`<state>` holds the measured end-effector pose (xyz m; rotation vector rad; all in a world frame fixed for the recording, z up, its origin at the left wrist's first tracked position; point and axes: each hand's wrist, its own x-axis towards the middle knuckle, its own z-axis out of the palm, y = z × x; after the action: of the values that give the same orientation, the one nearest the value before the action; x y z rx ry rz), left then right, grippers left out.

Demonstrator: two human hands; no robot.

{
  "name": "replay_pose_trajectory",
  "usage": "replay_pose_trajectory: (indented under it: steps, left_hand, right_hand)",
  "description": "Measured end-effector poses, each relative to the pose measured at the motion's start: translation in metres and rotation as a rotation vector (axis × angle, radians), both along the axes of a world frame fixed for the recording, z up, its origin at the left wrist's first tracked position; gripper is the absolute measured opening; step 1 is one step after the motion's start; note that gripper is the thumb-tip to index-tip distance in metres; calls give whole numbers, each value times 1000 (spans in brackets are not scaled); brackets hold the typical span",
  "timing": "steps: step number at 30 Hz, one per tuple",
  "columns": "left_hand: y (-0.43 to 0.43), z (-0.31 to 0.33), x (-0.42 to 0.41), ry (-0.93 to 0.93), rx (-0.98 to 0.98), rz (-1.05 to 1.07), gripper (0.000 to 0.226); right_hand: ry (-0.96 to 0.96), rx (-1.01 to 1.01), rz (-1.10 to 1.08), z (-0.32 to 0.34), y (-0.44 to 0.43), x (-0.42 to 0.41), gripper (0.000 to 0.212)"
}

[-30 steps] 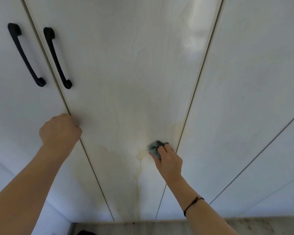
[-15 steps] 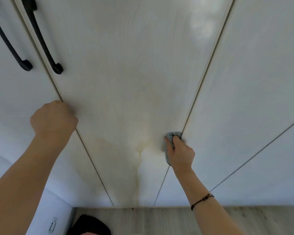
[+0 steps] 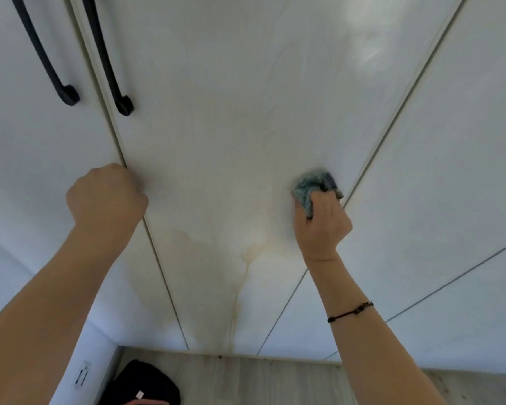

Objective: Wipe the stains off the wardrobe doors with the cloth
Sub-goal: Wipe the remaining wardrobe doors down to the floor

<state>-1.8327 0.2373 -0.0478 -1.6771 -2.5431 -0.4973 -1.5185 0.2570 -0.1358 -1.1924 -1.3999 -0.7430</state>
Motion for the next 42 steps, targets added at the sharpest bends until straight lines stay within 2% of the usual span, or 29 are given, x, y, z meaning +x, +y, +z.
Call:
replay_pose_trajectory:
  steps: [2, 5, 7, 10, 13, 16, 20, 23, 25, 29, 31, 35, 37, 39, 42]
  left_hand:
    - [6, 3, -2, 0, -19, -5, 13]
    - [5, 4, -8, 9, -32, -45, 14]
    - [2, 0, -8, 4, -30, -70, 16]
    - [-3, -6, -11, -24, 30, -110, 19]
    - [-3, -14, -16, -51, 80, -146, 19]
    - [-3, -26, -29, -91, 148, -208, 19]
    - [-5, -50, -55, -154, 299, -354, 15]
    - [-12, -70, -73, -180, 369, -425, 16]
    - [-13, -79, -87, -201, 404, -422, 18]
    - [-7, -85, -103, -238, 529, -435, 4]
    - [-1, -84, -105, -212, 615, -452, 11]
    - [12, -75, -114, -49, 835, -518, 30]
    - [16, -68, -122, 63, 917, -531, 37]
    - [19, -61, -129, 135, 936, -530, 44]
    - [24, -61, -133, 183, 944, -541, 56]
  right_hand:
    - [-280, -93, 56, -54, -5, 11, 32]
    - [-410, -181, 45, -64, -20, 27, 19]
    - [-308, -136, -22, -23, -17, 30, 24]
    - [-35, 71, -86, 76, -2, 12, 29]
    - [101, 209, -31, 139, 9, -25, 35]
    - [-120, 252, 98, 119, 20, -80, 38]
    - [-544, 44, 257, 8, 19, -131, 36]
    - [-684, -43, 251, -12, 14, -128, 34]
    - [-611, 50, 197, 24, 14, -132, 32]
    - [-237, 236, 128, 110, 30, -164, 32]
    - [-265, 237, 153, 106, 34, -188, 33]
    - [-585, 113, 285, 15, 30, -214, 46]
    - [-657, 77, 337, -6, 32, -214, 43]
    - [-603, 93, 326, 14, 32, -205, 32]
    - [-340, 232, 274, 77, 31, -191, 23]
